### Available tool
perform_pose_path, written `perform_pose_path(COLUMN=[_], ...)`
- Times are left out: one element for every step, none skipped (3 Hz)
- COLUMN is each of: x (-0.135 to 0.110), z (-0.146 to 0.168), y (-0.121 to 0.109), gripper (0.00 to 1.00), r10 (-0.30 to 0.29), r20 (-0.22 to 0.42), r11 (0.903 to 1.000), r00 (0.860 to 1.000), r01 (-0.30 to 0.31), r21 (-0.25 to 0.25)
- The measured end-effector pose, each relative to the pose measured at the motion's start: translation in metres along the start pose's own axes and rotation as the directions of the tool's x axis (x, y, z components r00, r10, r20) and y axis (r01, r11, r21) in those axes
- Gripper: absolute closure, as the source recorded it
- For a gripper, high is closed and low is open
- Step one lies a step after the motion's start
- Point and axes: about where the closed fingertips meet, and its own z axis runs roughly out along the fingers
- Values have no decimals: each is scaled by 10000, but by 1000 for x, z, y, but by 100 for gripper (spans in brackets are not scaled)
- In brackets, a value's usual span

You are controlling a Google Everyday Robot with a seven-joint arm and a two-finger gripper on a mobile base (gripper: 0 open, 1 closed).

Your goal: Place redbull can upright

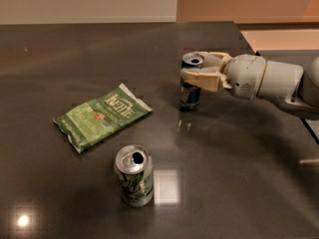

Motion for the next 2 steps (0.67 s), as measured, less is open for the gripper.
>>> perform_pose_path(x=[6, 12], z=[4, 8], y=[-3, -4], gripper=[84, 62], r10=[199, 216], r20=[217, 263], r11=[9997, 9996], r00=[9996, 9994], r01=[-197, -211], r21=[-114, -187])
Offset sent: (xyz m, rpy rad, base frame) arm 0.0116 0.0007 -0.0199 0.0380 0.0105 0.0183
